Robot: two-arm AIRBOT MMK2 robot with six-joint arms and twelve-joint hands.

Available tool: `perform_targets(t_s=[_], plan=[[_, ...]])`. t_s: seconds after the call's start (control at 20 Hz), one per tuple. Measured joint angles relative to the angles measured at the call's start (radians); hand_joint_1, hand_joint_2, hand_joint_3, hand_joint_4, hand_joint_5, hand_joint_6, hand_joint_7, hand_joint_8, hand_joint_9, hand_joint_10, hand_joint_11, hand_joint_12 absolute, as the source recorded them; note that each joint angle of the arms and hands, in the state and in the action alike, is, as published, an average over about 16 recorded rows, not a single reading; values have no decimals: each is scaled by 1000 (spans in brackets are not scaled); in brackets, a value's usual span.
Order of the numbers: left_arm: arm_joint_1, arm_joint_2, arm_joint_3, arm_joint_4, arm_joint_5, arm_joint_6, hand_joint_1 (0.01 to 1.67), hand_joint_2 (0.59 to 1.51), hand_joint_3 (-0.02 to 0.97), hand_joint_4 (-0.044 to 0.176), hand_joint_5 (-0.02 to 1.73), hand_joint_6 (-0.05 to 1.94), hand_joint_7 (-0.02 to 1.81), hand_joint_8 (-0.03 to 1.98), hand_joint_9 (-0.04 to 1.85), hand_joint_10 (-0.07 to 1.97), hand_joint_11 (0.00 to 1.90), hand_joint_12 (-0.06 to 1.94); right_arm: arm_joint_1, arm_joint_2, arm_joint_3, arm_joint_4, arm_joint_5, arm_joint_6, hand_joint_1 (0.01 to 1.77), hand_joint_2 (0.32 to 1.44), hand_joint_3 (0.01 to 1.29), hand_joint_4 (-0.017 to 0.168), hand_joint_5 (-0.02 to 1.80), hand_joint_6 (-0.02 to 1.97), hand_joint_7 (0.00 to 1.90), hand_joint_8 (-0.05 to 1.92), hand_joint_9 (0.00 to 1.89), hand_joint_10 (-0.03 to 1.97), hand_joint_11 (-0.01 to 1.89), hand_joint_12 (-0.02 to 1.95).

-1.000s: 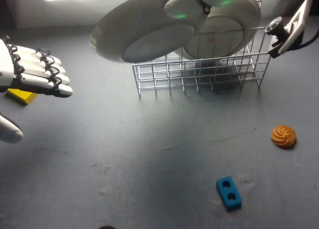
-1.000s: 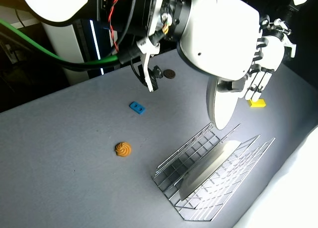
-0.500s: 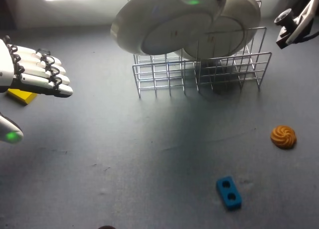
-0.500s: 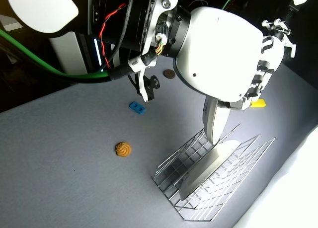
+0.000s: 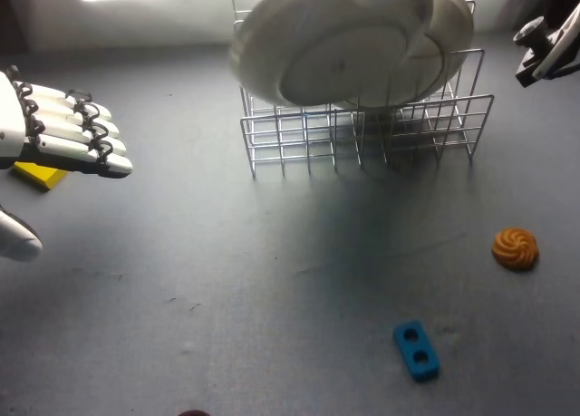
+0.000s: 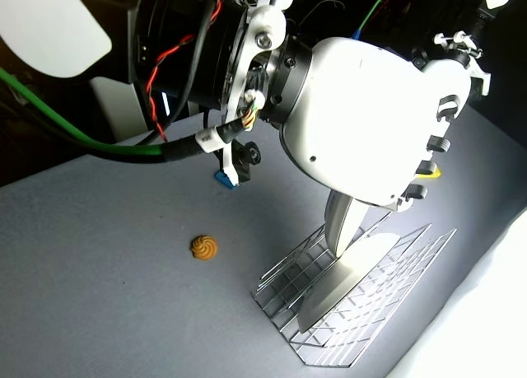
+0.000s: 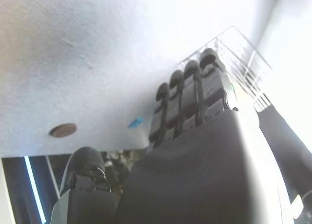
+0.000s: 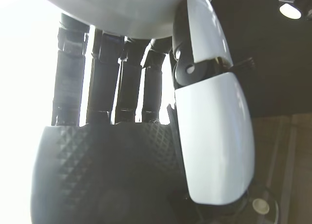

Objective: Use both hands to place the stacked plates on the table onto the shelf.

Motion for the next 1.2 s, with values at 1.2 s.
perform_targets(t_s=[1.2], plan=[[-6, 0, -12, 11, -3, -2, 16, 1157, 17, 6, 102, 7, 115, 3, 69, 11, 24, 16, -115, -80, 143, 9, 106, -66, 1235, 1119, 12, -2, 870, 1104, 1038, 948, 1299, -3, 892, 1019]])
